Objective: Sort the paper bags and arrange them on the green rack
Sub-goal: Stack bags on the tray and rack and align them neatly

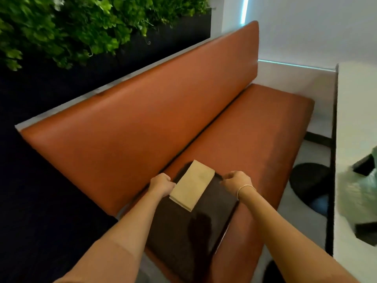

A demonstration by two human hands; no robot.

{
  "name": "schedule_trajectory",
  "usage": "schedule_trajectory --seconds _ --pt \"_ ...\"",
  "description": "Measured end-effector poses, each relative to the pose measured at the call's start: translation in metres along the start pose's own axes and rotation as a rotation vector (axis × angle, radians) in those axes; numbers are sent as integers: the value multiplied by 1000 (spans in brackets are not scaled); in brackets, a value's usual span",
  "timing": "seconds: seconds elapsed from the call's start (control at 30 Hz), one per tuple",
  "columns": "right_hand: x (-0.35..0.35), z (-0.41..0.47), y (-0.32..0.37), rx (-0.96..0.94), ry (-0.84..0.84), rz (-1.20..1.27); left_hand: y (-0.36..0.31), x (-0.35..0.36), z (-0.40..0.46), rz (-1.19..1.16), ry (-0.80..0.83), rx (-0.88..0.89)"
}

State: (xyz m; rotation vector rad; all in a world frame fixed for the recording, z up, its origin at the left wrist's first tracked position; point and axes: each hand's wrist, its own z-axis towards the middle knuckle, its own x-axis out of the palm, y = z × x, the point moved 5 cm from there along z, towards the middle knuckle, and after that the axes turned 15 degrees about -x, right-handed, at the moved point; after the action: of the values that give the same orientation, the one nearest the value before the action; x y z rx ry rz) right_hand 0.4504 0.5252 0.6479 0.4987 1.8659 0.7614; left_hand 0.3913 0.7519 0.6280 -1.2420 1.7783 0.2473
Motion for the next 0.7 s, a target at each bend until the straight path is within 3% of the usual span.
schedule_trajectory --seconds 0.47,0.7 --pt "166 113 -59 66 267 -91 18 106 155 69 174 -68" --pt "195 132 -64 49 418 -285 11 134 174 170 105 -34"
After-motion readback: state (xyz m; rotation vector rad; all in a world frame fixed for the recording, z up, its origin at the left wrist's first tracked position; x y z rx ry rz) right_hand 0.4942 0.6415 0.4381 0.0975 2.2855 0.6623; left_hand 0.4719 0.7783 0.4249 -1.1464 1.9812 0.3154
